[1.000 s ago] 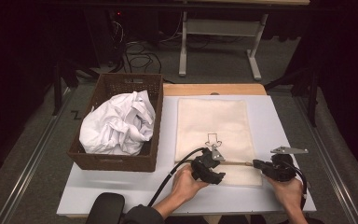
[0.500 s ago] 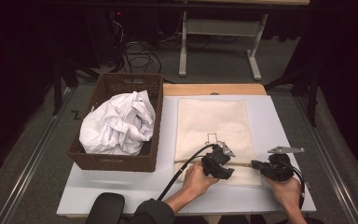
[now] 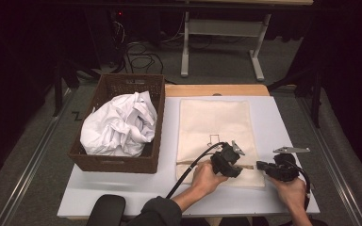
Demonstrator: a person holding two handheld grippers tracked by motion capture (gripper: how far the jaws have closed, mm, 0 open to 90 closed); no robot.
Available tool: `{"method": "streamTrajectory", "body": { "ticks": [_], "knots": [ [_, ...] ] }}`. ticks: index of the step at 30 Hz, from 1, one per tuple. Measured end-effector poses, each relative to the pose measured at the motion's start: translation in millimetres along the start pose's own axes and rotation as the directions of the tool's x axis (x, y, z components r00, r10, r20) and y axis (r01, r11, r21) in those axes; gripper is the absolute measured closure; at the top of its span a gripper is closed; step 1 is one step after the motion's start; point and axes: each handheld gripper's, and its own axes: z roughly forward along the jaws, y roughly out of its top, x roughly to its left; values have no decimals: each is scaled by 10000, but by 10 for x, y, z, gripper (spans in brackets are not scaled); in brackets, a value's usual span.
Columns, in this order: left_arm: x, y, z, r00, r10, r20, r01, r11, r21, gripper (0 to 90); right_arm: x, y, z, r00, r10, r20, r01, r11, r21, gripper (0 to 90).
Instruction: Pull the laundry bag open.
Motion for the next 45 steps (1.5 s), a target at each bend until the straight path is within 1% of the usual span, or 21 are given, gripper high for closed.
{"method": "streamTrajectory", "body": {
  "ticks": [1,2,3,4,5,6,7,10,11,12,13,20,21,25,27,35,37,40,43,45],
  "knots": [
    [-22,27,27,10000,37,63,-37,10000,-20,649,-25,-12,40,9995,130,-301,-124,9998,176,899],
    [-22,27,27,10000,37,63,-37,10000,-20,657,-25,-12,40,9995,130,-301,-124,9998,176,899],
    [-34,40,44,10000,46,87,-46,10000,-50,665,-79,-28,56,9970,309,-703,-302,9995,117,900],
    [-42,56,58,9999,55,124,-55,10000,-23,665,-79,-28,56,9970,309,-703,-302,9995,117,900],
    [-48,68,78,9998,14,177,-12,10000,-68,678,-126,-41,59,9932,566,-1013,-563,9984,62,900],
    [-50,81,100,9997,-13,239,14,10000,-41,678,-126,-41,59,9932,566,-1013,-563,9984,62,900],
    [-54,103,149,9992,-109,377,107,9999,40,688,-149,-43,64,9904,756,-1160,-750,9971,100,900],
    [-60,125,197,9990,-92,435,85,9998,164,702,-149,-39,69,9905,728,-1164,-720,9973,111,900],
    [-59,149,238,9989,-52,469,41,9997,244,707,-142,-30,72,9918,615,-1117,-602,9981,155,900],
    [-59,149,238,9989,-52,469,41,9997,244,711,-142,-30,72,9918,615,-1117,-602,9981,155,900],
    [-53,170,267,9986,-77,526,64,9997,253,717,-134,-20,76,9930,509,-1069,-491,9986,192,900],
    [-61,186,296,9985,-155,534,140,9995,284,757,-103,-6,79,9956,371,-860,-351,9991,249,900],
    [-56,188,298,9978,-254,617,237,9993,278,775,-87,1,80,9967,307,-749,-287,9992,278,900],
    [-46,190,300,9975,-273,646,253,9992,310,795,-74,12,83,9974,180,-691,-158,9994,324,894],
    [-31,191,304,9968,-325,724,306,9991,285,806,-75,16,85,9972,227,-712,-202,9991,362,893],
    [-27,200,308,9963,-376,778,366,9992,145,813,-58,18,87,9977,51,-679,-28,9994,350,876],
    [-20,202,308,9954,-455,849,447,9989,115,813,-53,17,87,9980,9,-636,14,9994,360,877],
    [-22,204,304,9951,-468,870,463,9989,77,813,-48,19,88,9981,-4,-609,26,9994,350,877],
    [-44,206,329,9923,-508,1129,507,9987,33,809,-55,20,89,9979,51,-647,-27,9993,374,880],
    [-45,212,347,9933,-472,1058,466,9989,76,804,-58,20,89,9976,84,-684,-58,9993,380,881]
  ]
}}
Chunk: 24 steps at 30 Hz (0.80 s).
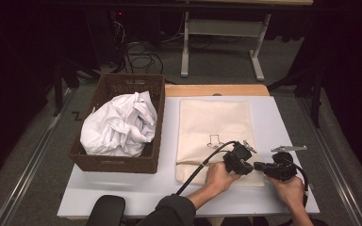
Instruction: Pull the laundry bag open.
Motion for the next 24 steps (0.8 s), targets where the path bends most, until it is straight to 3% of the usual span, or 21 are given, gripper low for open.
{"method": "streamTrajectory", "body": {
  "ticks": [5,15,24],
  "knots": [
    [19,2,23,9999,-121,-24,121,9999,28,805,3,1,0,10000,-10,23,10,10000,6,881],
    [-6,36,75,9997,85,-219,-79,9996,275,830,-4,2,5,10000,56,25,-56,10000,3,894],
    [-13,44,109,9995,24,-304,-14,9994,344,839,41,2,16,9994,-59,336,58,10000,23,893]
  ]
}}
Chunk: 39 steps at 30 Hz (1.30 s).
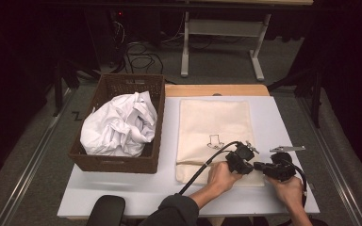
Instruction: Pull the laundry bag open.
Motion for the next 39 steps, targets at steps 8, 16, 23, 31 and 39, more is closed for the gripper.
{"method": "streamTrajectory", "body": {
  "ticks": [8,16,23,31,39],
  "knots": [
    [5,-2,6,10000,26,66,-26,10000,-41,850,22,12,7,9998,-135,129,133,9999,99,900],
    [7,-6,-5,9998,152,110,-151,9999,-38,863,77,7,10,9968,-641,470,637,9979,93,900],
    [8,-9,-32,9995,271,186,-272,9996,11,865,84,11,17,9955,-772,554,765,9970,138,900],
    [-7,-26,-89,9992,370,166,-370,9993,22,865,94,14,17,9952,-794,576,786,9968,176,900],
    [1,-54,-130,9990,404,203,-403,9992,-42,865,101,16,21,9949,-833,576,822,9964,212,900]
  ]
}}
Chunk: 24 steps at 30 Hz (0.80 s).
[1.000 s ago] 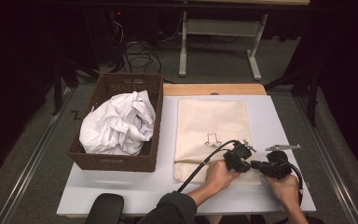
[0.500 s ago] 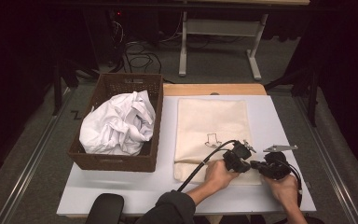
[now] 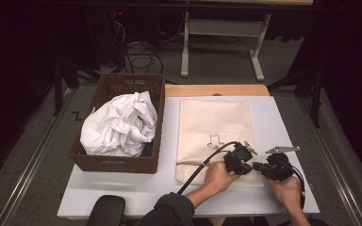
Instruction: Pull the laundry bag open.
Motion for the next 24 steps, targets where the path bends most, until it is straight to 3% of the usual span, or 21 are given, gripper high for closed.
{"method": "streamTrajectory", "body": {
  "ticks": [7,24],
  "knots": [
    [6,-61,-121,10000,25,82,-24,9999,-147,865,15,3,2,9999,-35,101,35,10000,13,900],
    [45,-139,-223,9999,-27,116,30,9996,-270,864,23,6,3,9998,-95,167,94,9999,37,900]
  ]
}}
